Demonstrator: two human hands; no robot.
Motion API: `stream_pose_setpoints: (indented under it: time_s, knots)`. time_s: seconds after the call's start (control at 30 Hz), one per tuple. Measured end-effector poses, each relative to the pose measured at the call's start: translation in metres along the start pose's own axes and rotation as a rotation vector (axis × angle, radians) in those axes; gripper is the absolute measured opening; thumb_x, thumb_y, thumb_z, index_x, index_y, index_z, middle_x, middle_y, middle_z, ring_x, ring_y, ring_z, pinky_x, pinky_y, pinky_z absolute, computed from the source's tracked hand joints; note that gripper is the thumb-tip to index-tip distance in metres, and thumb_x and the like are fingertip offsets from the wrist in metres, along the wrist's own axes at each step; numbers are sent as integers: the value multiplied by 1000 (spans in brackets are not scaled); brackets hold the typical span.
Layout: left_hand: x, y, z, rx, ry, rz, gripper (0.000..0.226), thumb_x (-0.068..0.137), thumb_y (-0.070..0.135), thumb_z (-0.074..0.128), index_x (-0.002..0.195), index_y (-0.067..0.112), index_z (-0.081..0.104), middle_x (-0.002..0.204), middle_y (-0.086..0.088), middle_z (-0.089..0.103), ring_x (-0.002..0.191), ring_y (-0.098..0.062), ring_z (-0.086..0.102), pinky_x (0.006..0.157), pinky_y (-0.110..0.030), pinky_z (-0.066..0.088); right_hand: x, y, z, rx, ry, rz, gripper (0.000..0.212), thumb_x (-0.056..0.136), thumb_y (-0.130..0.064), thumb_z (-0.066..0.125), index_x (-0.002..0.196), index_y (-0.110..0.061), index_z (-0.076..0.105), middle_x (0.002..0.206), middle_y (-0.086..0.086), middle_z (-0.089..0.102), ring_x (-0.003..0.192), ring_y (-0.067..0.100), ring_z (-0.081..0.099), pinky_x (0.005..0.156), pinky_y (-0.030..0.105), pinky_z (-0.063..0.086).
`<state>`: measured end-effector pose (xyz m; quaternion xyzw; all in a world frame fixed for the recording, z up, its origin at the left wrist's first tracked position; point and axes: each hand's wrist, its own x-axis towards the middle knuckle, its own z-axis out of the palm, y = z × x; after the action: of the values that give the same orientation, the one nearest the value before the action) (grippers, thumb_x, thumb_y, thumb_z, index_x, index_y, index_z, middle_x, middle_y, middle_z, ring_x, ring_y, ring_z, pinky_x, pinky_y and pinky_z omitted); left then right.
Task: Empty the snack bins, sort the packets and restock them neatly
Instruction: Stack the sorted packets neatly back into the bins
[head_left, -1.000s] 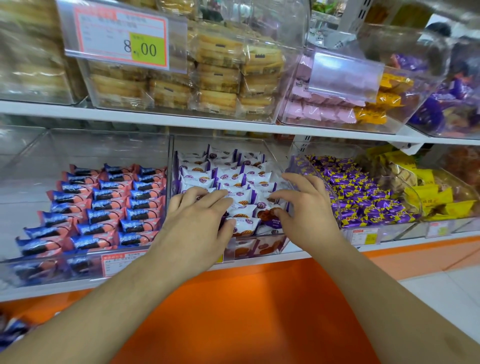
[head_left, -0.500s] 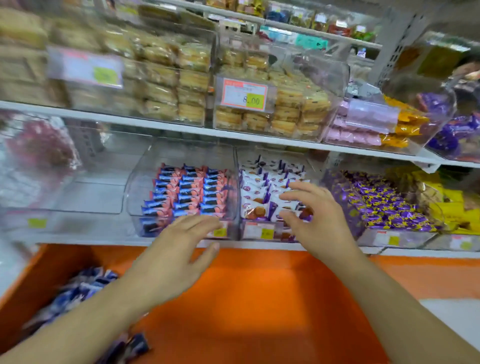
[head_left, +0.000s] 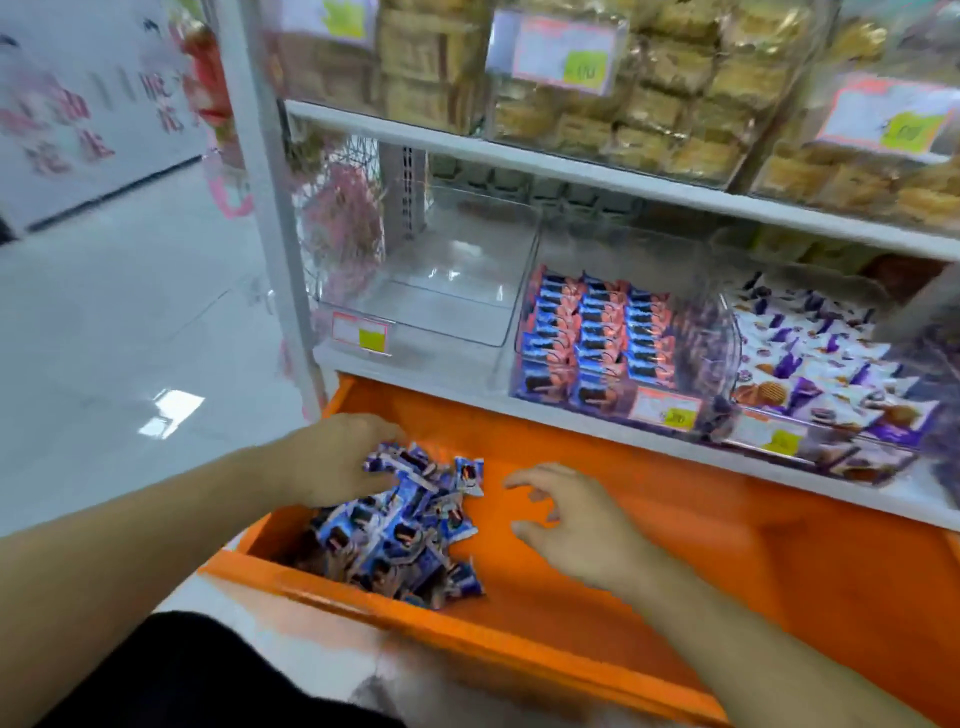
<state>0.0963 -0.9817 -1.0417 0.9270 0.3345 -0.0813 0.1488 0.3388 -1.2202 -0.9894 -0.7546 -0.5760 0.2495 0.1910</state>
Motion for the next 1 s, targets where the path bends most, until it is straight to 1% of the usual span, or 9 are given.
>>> stream_pose_setpoints:
  time_s: [0.13,0.3,0.43,0.53,0.6,0.67,0.77,0.83,1.0]
  knots:
    - [22,15,-6,-3,-138,8,61,96,44,67,151,25,48,147,0,55,132,-21,54,111,-34,43,72,8,59,59,-115,95,56,92,-30,77,144,-34,57,137,-12,59,122,11,58,105,27,47]
    - [83,-9,52,-21,-197,-51,64,102,26,60,160,23,33,161,-5,41,145,-23,40,118,-34,35,156,28,145,193,-190,203,61,92,-34,77,148,-27,52,146,-5,58,129,19,60,103,28,50]
    - [98,-22,87,37,-221,-96,60,100,26,59,156,29,36,160,-5,40,146,-24,39,119,-40,36,182,42,194,248,-156,266,59,84,-40,80,137,-32,58,124,-5,69,105,20,69,83,33,58]
    - [99,-27,93,96,-225,-106,54,99,32,63,150,28,46,160,-1,37,149,-23,31,123,-37,27,182,47,213,341,-119,281,37,83,-28,81,118,-30,69,105,-13,74,92,13,71,77,34,60]
    - [100,-28,88,137,-246,-114,43,97,36,65,139,29,57,154,0,42,144,-23,31,119,-37,27,178,47,206,438,-92,320,24,87,-18,80,106,-29,73,92,-16,73,79,6,68,67,26,55]
    - [97,-25,77,134,-210,-107,35,93,38,69,127,32,63,147,3,45,135,-22,35,115,-38,33,167,42,183,516,-60,372,29,91,-18,79,118,-25,71,96,-16,71,71,0,62,60,20,50]
    - [85,-13,47,6,-112,-106,22,88,37,75,104,34,60,123,5,56,119,-20,49,96,-33,43,143,32,134,565,-28,456,52,93,-21,78,141,-18,58,101,-15,64,80,5,66,75,30,54]
    - [72,0,24,-180,-83,-145,24,89,36,75,95,30,52,102,4,63,97,-21,62,74,-31,48,118,24,98,595,-47,455,48,91,-16,78,135,-21,58,92,-19,61,85,16,73,83,34,57]
    - [16,51,-39,-707,-28,-179,37,82,41,85,105,27,60,96,0,72,73,-25,73,65,-44,63,55,-13,14,693,-52,316,27,94,-1,73,99,-22,58,90,1,78,83,26,78,74,38,65]
